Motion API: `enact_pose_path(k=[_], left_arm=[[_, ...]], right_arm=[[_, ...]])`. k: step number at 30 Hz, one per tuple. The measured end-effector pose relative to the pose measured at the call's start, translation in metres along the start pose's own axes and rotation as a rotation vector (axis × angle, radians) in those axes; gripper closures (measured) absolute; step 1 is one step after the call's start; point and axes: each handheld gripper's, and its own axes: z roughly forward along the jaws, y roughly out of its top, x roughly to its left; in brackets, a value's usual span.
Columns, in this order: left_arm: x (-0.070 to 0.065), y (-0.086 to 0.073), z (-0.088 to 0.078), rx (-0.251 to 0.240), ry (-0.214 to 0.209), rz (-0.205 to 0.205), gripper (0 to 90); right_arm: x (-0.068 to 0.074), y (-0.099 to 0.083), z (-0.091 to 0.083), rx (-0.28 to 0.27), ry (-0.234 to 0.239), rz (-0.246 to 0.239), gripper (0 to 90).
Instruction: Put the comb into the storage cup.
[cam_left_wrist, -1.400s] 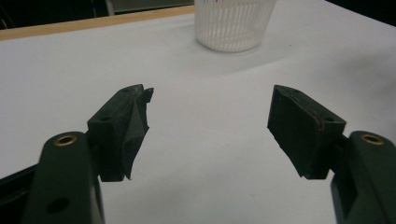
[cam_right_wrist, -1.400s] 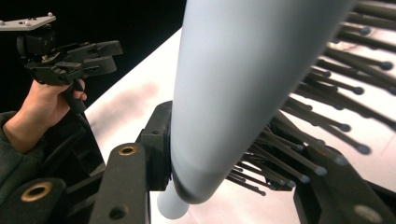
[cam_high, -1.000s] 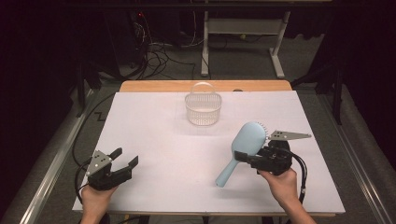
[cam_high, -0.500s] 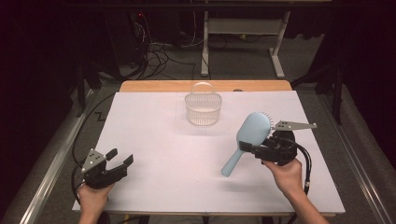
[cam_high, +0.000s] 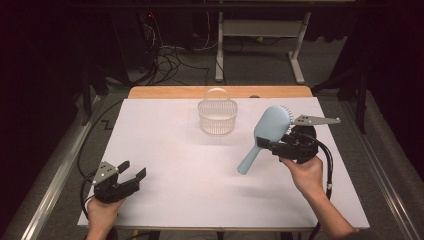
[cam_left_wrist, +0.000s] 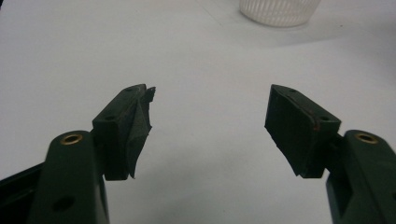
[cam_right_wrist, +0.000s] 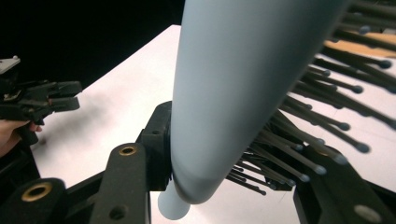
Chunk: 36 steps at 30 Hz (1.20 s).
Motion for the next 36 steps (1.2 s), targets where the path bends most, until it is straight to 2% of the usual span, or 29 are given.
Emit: enact_pose_path(k=[7,16,21,25,36], left_arm=[[0.001,0.0,0.0,0.002,-0.007,-0.009,32.1],[-0.001,0.0,0.001,0.012,-0.002,0.012,32.1],[-0.002,0.0,0.001,0.009,-0.001,0.017,32.1],[-0.002,0.0,0.0,0.01,-0.003,0.022,32.6],[0.0,-0.001,0.0,-0.001,-0.019,-0.002,33.0]], right_arm=[[-0.004,0.013,0.004,-0.008,-0.017,-0.001,54.0],[-0.012,0.03,0.009,-0.018,-0.044,0.013,54.0],[-0.018,0.038,0.011,-0.043,-0.055,0.032,54.1],[-0.021,0.044,0.015,-0.039,-0.073,0.038,54.2],[-0.022,0.061,0.027,-0.025,-0.084,0.022,53.7]])
